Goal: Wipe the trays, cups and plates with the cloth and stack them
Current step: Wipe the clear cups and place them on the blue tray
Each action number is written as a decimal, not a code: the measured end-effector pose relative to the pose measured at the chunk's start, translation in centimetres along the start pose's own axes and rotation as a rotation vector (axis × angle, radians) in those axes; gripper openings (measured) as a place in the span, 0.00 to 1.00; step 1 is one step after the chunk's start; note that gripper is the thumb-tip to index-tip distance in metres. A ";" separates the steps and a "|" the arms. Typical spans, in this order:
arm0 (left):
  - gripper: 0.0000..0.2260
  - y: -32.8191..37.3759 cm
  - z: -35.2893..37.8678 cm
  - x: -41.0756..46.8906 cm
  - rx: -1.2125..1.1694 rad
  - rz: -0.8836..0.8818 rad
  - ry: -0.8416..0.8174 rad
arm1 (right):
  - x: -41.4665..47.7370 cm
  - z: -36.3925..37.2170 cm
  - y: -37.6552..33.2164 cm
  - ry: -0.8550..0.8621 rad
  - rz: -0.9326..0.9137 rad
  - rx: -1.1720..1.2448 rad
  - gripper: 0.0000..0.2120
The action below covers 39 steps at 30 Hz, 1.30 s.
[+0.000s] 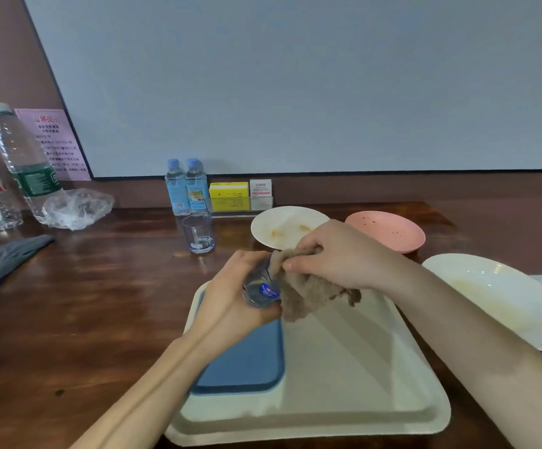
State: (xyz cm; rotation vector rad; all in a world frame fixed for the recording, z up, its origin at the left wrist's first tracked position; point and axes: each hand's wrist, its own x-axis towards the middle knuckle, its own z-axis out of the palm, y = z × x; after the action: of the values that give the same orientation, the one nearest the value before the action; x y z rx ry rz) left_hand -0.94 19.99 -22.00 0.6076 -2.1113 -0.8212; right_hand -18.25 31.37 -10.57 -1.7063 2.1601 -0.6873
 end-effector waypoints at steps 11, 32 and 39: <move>0.33 -1.8 -1.8 -0.4 0.127 0.141 0.033 | -0.1 4.9 0.7 0.179 -0.205 0.383 0.15; 0.33 -1.9 -1.0 -0.4 -0.126 0.176 -0.061 | -2.2 6.5 2.7 -0.222 -0.347 0.396 0.28; 0.33 -2.4 -1.6 0.0 -0.146 0.135 -0.119 | -1.2 6.8 2.7 -0.105 -0.548 -0.330 0.10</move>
State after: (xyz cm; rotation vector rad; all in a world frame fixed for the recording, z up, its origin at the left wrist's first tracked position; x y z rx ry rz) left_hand 0.64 17.83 -22.91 0.3431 -2.1494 -0.9444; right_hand -16.67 31.82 -17.85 -2.4880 1.8108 -0.3573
